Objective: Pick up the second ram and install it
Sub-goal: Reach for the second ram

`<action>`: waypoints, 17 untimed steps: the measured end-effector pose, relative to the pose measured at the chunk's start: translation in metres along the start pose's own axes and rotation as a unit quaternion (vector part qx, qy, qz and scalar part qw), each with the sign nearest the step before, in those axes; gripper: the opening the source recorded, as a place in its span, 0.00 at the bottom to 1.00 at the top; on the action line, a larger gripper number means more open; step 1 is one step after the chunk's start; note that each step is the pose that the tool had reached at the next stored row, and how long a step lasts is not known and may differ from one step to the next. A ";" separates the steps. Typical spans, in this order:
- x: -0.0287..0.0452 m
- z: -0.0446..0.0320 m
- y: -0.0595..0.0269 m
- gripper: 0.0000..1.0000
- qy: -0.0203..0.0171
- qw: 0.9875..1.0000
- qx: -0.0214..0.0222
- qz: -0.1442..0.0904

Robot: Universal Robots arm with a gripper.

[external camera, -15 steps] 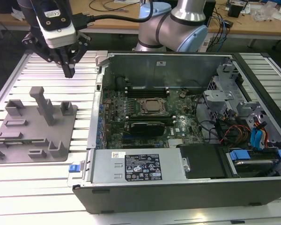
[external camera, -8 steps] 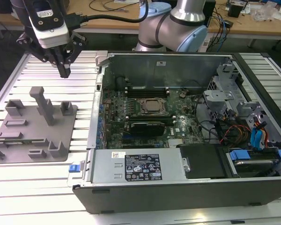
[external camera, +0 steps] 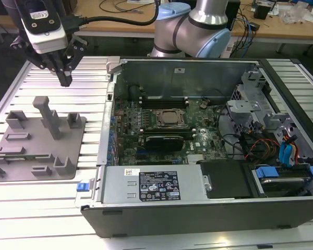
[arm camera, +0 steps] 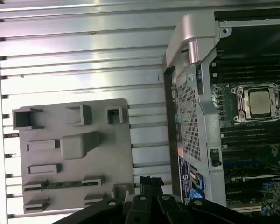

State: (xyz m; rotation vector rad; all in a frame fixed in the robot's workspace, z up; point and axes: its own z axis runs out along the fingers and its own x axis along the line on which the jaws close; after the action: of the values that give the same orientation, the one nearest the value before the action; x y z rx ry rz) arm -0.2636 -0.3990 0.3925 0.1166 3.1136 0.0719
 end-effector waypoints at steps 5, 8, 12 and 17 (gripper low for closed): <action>0.0113 -0.0002 -0.0009 0.08 0.000 1.000 0.000 0.000; 0.0221 -0.0001 -0.0019 0.08 0.000 1.000 -0.001 0.000; 0.0320 0.0000 -0.0029 0.08 0.000 1.000 -0.001 0.000; 0.0385 0.0001 -0.0039 0.08 0.000 1.000 -0.001 0.000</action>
State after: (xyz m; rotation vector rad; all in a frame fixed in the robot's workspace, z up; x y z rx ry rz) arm -0.3023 -0.4000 0.3914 0.1167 3.1136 0.0741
